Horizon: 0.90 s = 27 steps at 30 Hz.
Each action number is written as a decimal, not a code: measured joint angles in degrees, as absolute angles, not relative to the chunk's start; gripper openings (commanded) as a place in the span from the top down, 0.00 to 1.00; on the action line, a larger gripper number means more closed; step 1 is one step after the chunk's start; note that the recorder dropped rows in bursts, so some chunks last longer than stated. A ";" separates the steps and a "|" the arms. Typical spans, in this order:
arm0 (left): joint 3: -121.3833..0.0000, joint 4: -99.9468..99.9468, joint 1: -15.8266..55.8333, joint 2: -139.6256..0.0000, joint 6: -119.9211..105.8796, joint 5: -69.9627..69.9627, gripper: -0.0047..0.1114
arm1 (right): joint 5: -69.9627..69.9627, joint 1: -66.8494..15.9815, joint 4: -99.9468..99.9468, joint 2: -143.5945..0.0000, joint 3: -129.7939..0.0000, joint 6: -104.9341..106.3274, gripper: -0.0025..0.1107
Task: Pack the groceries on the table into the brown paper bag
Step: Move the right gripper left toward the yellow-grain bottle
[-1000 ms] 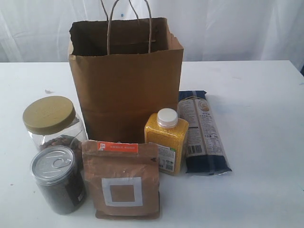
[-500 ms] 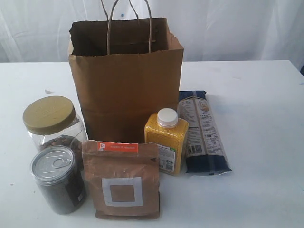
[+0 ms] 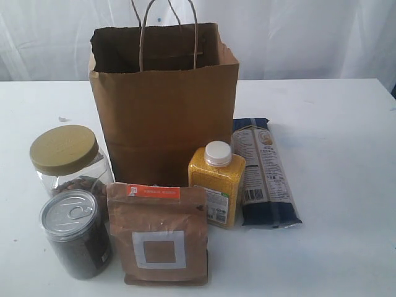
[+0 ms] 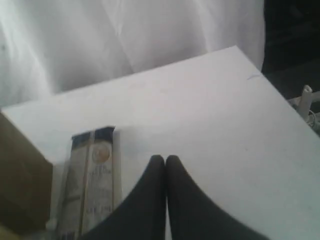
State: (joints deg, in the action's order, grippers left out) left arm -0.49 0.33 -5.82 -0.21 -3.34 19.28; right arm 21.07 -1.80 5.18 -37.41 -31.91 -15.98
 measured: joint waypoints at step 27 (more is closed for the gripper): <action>-0.49 0.33 -5.82 -0.21 -3.34 19.28 0.96 | 51.48 -28.34 -10.77 -68.76 -42.86 15.77 0.98</action>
State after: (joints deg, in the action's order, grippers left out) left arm -0.49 0.33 -5.82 -0.21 -3.34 19.28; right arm 51.48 -28.34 -10.77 -68.76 -42.86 15.77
